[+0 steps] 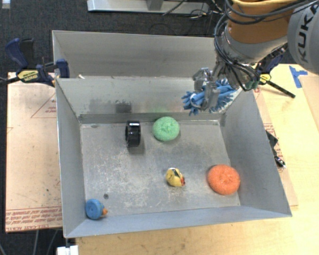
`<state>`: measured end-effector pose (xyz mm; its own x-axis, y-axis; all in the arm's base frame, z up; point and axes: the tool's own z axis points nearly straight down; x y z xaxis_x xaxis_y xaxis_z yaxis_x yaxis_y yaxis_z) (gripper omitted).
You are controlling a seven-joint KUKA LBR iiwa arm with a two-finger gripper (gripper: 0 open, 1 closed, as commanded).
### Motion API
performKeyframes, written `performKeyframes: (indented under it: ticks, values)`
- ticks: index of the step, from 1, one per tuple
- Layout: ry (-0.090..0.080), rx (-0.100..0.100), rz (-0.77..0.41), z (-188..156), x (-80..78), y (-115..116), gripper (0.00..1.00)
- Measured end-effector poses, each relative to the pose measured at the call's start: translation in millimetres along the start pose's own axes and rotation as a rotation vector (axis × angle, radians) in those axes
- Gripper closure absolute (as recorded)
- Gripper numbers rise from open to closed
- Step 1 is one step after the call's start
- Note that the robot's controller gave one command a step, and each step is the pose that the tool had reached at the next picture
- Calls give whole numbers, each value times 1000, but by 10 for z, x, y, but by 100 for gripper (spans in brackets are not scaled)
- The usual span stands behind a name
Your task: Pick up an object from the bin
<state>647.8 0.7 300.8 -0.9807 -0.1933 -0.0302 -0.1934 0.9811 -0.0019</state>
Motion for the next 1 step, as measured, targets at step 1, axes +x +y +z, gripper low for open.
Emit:
performKeyframes:
  ticks: [1]
  values:
    - [2,-1,0,10,4,1,100]
